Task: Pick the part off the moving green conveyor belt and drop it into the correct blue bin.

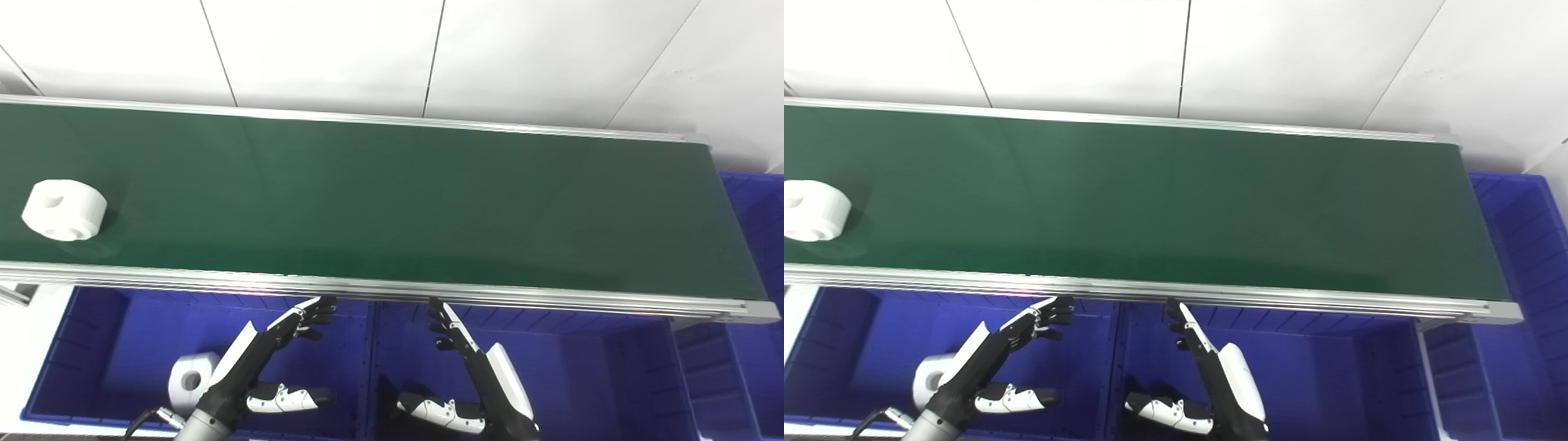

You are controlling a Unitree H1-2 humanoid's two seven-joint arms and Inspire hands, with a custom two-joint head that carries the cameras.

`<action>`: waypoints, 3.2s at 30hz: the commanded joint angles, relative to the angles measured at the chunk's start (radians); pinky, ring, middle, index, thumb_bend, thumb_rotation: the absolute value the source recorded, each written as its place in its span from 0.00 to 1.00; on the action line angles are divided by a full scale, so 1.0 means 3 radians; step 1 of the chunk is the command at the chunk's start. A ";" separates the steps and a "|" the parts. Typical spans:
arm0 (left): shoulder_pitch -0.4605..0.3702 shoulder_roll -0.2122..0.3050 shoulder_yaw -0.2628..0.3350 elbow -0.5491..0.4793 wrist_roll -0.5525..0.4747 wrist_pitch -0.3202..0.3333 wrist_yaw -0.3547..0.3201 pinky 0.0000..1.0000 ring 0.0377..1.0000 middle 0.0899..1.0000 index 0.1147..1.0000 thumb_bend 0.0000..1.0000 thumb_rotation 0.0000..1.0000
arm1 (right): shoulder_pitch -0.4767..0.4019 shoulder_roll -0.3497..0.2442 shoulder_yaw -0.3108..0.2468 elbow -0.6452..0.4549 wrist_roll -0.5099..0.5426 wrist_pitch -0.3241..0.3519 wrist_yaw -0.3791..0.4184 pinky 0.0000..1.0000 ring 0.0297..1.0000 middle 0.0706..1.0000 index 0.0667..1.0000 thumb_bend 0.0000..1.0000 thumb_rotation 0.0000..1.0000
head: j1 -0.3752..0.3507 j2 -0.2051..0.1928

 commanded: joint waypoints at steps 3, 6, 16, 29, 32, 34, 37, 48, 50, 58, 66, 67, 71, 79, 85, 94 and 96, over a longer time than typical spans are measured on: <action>0.0009 0.0028 0.0014 -0.0069 0.0000 -0.0117 0.0046 0.70 0.79 0.83 0.84 0.73 0.56 | -0.0009 0.0014 0.0010 -0.0108 0.0021 -0.0049 -0.0015 0.79 0.86 0.91 0.96 0.82 0.58 | 0.0031 -0.0023; 0.0003 0.0040 0.0004 -0.0065 -0.0022 -0.0118 0.0037 0.70 0.79 0.84 0.84 0.71 0.55 | -0.0010 0.0023 0.0011 -0.0080 0.0007 -0.0073 -0.0040 0.77 0.85 0.90 0.96 0.82 0.58 | 0.0061 -0.0043; 0.0011 0.0004 -0.0100 0.0018 0.0103 -0.0116 0.0107 0.67 0.76 0.82 0.84 0.70 0.54 | 0.0008 -0.0059 -0.0019 0.0060 0.0074 -0.0220 -0.0095 0.77 0.85 0.90 0.96 0.82 0.57 | 0.0738 -0.0397; -0.0034 -0.0041 -0.0356 0.0229 0.0237 -0.0119 0.0415 0.65 0.74 0.79 0.81 0.73 0.42 | -0.0047 -0.0201 -0.0086 0.0430 0.0192 -0.0619 -0.0208 0.79 0.87 0.89 0.96 0.81 0.56 | 0.1268 -0.0963; -0.0062 -0.0033 -0.0425 0.0279 0.0239 -0.0119 0.0493 0.67 0.76 0.79 0.80 0.75 0.40 | -0.0065 -0.0220 -0.0101 0.0508 0.0214 -0.0685 -0.0215 0.77 0.86 0.90 0.97 0.81 0.55 | 0.1357 -0.1100; -0.0081 -0.0018 -0.0470 0.0302 0.0251 -0.0119 0.0548 0.68 0.76 0.79 0.79 0.75 0.38 | -0.0083 -0.0226 -0.0108 0.0574 0.0210 -0.0752 -0.0240 0.77 0.85 0.89 0.97 0.81 0.54 | 0.1387 -0.1164; -0.0124 0.0037 -0.0563 0.0312 0.0263 -0.0119 0.0644 0.68 0.75 0.78 0.78 0.75 0.36 | -0.0098 -0.0230 -0.0116 0.0632 0.0199 -0.0786 -0.0246 0.76 0.84 0.89 0.97 0.81 0.55 | 0.1412 -0.1226; -0.0195 0.0318 -0.0600 -0.0424 0.0248 -0.0119 0.0925 0.67 0.76 0.79 0.76 0.75 0.41 | -0.0124 -0.0202 -0.0118 0.0696 0.0238 -0.0744 -0.0209 0.76 0.85 0.90 0.97 0.79 0.53 | 0.1354 -0.1400; -0.0206 0.0335 -0.0524 -0.0587 0.0241 -0.0119 0.0938 0.67 0.76 0.78 0.76 0.75 0.42 | -0.0132 -0.0196 -0.0121 0.0716 0.0253 -0.0759 -0.0215 0.76 0.85 0.90 0.96 0.79 0.52 | 0.1360 -0.1420; -0.0423 0.0503 0.0040 -0.1021 0.0144 -0.0118 0.0751 0.69 0.76 0.78 0.76 0.76 0.41 | -0.0202 -0.0164 -0.0109 0.0838 0.0279 -0.0809 -0.0224 0.75 0.84 0.90 0.96 0.80 0.52 | 0.1383 -0.1496; -0.0672 0.0582 0.0591 -0.1033 0.0227 0.0087 0.0421 0.72 0.80 0.81 0.80 0.79 0.44 | -0.0235 -0.0151 -0.0110 0.0895 0.0238 -0.0864 -0.0269 0.71 0.83 0.88 0.95 0.80 0.53 | 0.1388 -0.1508; -0.0685 0.0569 0.0643 -0.1043 0.0254 0.0139 0.0378 0.72 0.80 0.82 0.81 0.78 0.43 | -0.0238 -0.0152 -0.0111 0.0900 0.0242 -0.0868 -0.0267 0.72 0.83 0.88 0.95 0.80 0.52 | 0.1394 -0.1507; -0.0824 0.0585 0.0871 -0.1011 0.0392 0.0320 0.0211 0.76 0.83 0.85 0.84 0.70 0.36 | -0.0257 -0.0150 -0.0108 0.0933 0.0228 -0.0911 -0.0287 0.70 0.82 0.88 0.95 0.80 0.52 | 0.1413 -0.1533; -0.1109 0.0697 0.1124 -0.0751 0.0487 0.0454 -0.0077 0.77 0.84 0.88 0.88 0.64 0.32 | -0.0281 -0.0150 -0.0091 0.0971 0.0250 -0.0926 -0.0304 0.72 0.83 0.87 0.95 0.80 0.51 | 0.1433 -0.1546; -0.1261 0.0913 0.1201 -0.0495 0.0561 0.0708 -0.0357 0.80 0.88 0.91 0.91 0.70 0.26 | -0.0300 -0.0162 -0.0083 0.0973 0.0256 -0.0912 -0.0282 0.73 0.83 0.88 0.96 0.79 0.51 | 0.1442 -0.1556; -0.1483 0.1084 0.1169 -0.0041 0.0969 0.0877 -0.0485 0.80 0.90 0.93 0.94 0.82 0.21 | -0.0314 -0.0159 -0.0083 0.0971 0.0234 -0.0859 -0.0275 0.72 0.83 0.87 0.96 0.80 0.52 | 0.1443 -0.1558; -0.1516 0.1117 0.1138 0.0064 0.0990 0.0855 -0.0519 0.83 0.91 0.93 0.94 0.84 0.21 | -0.0318 -0.0160 -0.0082 0.0975 0.0229 -0.0865 -0.0276 0.71 0.82 0.87 0.96 0.80 0.52 | 0.1437 -0.1564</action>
